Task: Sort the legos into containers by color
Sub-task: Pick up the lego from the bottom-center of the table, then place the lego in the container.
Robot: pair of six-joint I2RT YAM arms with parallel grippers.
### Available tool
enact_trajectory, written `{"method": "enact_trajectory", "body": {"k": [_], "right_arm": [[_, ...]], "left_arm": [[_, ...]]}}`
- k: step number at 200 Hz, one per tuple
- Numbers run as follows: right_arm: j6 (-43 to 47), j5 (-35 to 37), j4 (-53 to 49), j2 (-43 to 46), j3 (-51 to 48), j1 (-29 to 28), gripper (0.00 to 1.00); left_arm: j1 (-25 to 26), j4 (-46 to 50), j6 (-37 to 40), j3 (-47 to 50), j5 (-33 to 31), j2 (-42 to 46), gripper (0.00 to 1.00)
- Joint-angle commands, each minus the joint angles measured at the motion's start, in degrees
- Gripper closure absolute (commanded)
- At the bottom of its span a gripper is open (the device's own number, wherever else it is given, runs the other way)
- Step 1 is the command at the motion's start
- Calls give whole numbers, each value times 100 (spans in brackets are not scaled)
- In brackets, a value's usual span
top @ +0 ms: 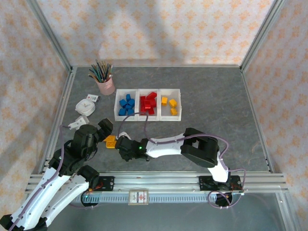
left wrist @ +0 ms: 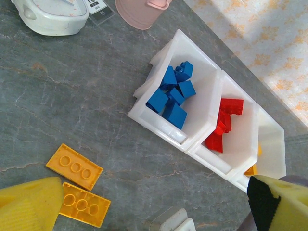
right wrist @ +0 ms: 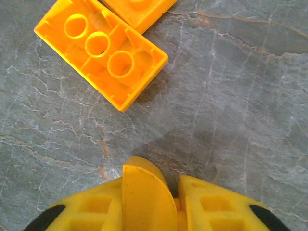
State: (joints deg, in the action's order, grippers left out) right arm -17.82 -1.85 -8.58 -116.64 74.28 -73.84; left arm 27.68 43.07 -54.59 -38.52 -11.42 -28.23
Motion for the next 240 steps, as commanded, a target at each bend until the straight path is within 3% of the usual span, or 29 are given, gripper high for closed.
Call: {"method": "enact_trajectory", "body": {"k": [1,61,124,180,240], "right_arm": [[16,256,-232,84,165,-24,80],[-327,475,-405,1202,-298,393,84],[-414,600,-716,2413,-930,2148,83],[-9,601,-669,2135,-630,3605,83],[222,569,-503,1114,138,4225,80]], "left_arm": [[-34,-79,0,26,-28,-82,1],[-34,-412,256,-103,337,-238,1],[-26,-1375,706,-237,1080,-1027,1],[3,-2500,1026,-240,1666,-1928,1],[23,-3367,1095,-296,1789,-2666,1]]}}
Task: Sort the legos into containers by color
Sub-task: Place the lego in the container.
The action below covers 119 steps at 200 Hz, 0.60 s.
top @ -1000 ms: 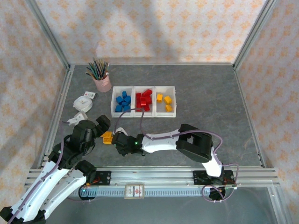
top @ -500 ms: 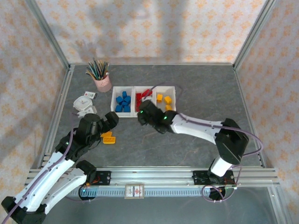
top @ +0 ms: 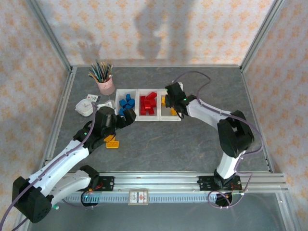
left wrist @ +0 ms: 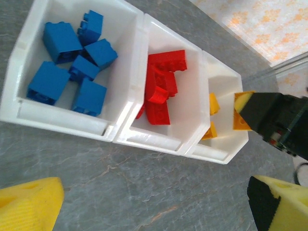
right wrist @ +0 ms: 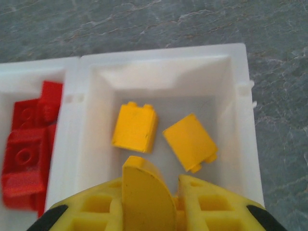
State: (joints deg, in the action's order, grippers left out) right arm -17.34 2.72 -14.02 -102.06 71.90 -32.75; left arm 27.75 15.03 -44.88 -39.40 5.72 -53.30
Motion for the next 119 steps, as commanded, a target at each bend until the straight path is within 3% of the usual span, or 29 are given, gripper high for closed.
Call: {"method": "enact_trajectory", "body": {"k": [1,38,119], "right_arm": [[172,105,36,-364,386,127,79],[285,-97,-24,-721,768,218,56],[313,-202,28,376,-62,-160,41]], "left_arm": [[18,-567,122,-204,68,-166,1],[17,-768,111,-222,53,-338,1],[9,-786,103,-92,-165,-99,1]]}}
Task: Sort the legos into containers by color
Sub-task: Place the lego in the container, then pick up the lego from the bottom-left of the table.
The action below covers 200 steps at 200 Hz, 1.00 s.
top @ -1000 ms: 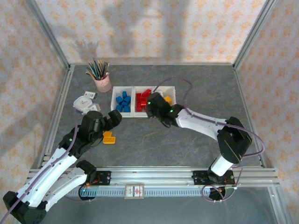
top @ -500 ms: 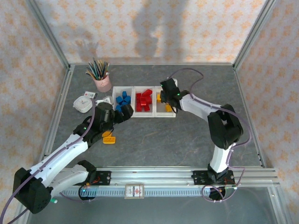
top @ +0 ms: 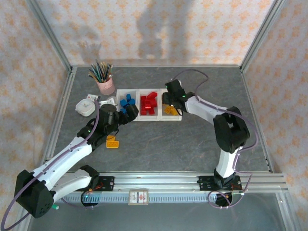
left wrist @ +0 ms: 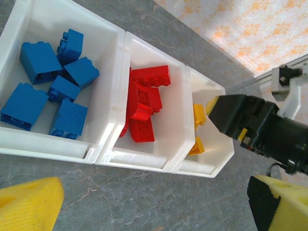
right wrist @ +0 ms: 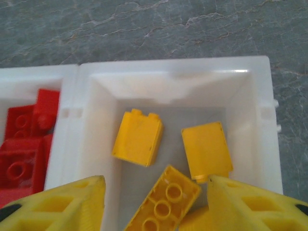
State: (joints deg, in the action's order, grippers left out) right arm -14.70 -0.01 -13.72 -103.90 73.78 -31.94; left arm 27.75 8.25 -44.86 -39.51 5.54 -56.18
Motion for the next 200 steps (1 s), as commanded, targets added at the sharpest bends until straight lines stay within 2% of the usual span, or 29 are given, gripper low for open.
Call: {"method": "enact_trajectory", "body": {"k": [1,25,54,86,132,200], "right_arm": [[52,71,-5,575,-267,-255,41],[51,150,-86,911,-530,-554,37],[105,-85,-24,1245,-873,-932,33],[221,-80,-1,1270,-971,-1619,28],[327,-289,216,647,-659,-2642,22],[799,-953,863,-715,218,-3513,16]], "left_arm": [[6,-102,100,-82,-149,197,1],[-4,125,108,-32,-264,393,1],[-11,607,127,8,-475,720,1],[-24,1257,29,76,-756,1207,1],[-28,2347,-265,39,-1302,1870,1],[-37,3362,-781,-112,-1886,2643,1]]}}
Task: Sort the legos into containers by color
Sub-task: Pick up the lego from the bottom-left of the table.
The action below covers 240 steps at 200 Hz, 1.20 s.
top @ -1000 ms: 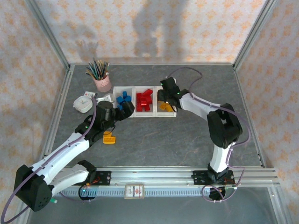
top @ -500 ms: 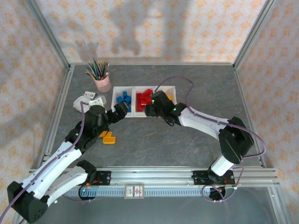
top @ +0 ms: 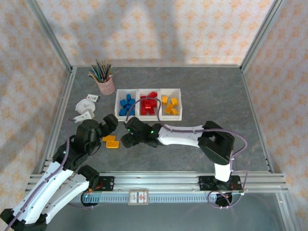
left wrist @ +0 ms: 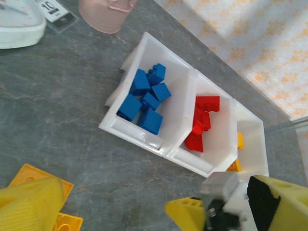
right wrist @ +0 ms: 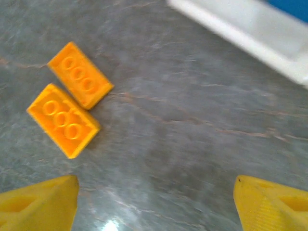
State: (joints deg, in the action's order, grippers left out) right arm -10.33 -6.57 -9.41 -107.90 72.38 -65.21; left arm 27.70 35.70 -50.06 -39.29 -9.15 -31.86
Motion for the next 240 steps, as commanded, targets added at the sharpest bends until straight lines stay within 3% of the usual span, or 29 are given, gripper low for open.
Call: {"method": "enact_trajectory", "body": {"k": [1,116,190,240], "right_arm": [[376,-304,436,-339,374,-190,16],[1525,-452,98,-1783,1648,-379,22],[1823,-521,-196,-2226,2120,-387,44],[1868,-440,-249,-2050,1941,-397,67]], "left_arm": [[-30,624,-264,-137,-415,222,1],[-37,1025,-435,-202,-702,497,1],[-33,1018,-432,-172,-737,513,1],[-33,938,-408,-149,-711,479,1]]}}
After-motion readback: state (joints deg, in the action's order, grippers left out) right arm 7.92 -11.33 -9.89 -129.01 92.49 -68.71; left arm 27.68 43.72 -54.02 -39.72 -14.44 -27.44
